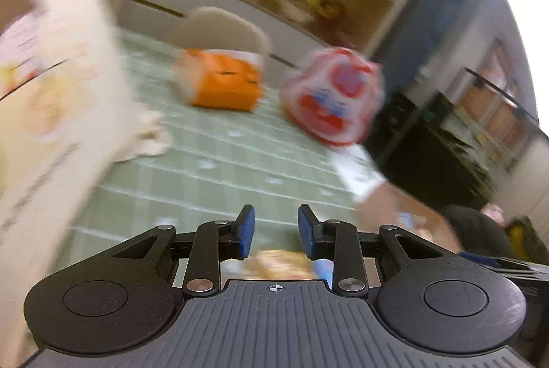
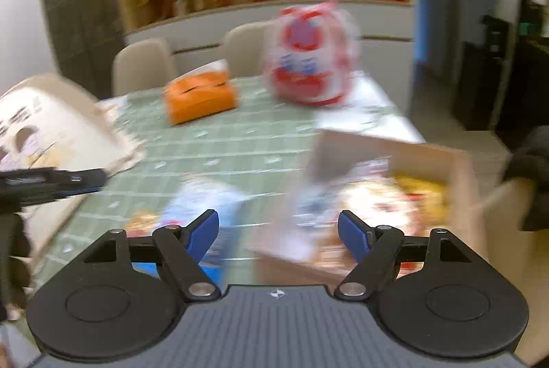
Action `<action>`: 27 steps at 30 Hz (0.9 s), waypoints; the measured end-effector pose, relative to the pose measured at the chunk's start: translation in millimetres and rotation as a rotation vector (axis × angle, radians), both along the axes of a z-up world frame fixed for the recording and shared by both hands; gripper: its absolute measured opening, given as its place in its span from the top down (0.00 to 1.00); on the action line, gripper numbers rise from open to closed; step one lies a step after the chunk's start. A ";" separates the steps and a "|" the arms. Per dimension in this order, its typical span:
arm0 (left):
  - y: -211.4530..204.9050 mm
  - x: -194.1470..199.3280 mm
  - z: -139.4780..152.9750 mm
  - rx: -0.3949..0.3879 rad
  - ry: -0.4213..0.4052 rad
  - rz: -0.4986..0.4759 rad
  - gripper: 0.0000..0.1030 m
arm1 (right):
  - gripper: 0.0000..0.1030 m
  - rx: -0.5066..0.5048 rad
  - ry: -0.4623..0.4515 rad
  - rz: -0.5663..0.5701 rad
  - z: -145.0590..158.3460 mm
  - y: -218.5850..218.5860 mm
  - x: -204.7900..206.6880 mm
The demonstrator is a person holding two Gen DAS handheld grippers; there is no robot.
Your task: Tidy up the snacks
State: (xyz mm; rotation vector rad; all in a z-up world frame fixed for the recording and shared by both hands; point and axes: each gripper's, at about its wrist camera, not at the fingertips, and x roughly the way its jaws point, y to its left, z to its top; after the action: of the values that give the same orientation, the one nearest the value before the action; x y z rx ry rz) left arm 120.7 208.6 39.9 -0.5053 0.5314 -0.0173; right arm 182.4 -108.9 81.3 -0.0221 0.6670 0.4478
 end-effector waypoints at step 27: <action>-14.2 14.3 -25.0 -0.018 0.182 -0.076 0.69 | 0.27 -0.114 0.064 0.096 -62.1 84.7 -53.9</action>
State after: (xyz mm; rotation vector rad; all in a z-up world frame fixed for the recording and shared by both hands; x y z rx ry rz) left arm 135.0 194.4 15.0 -0.5067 0.7288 -0.0488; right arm 128.5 -24.2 19.1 -0.1487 0.7556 0.5039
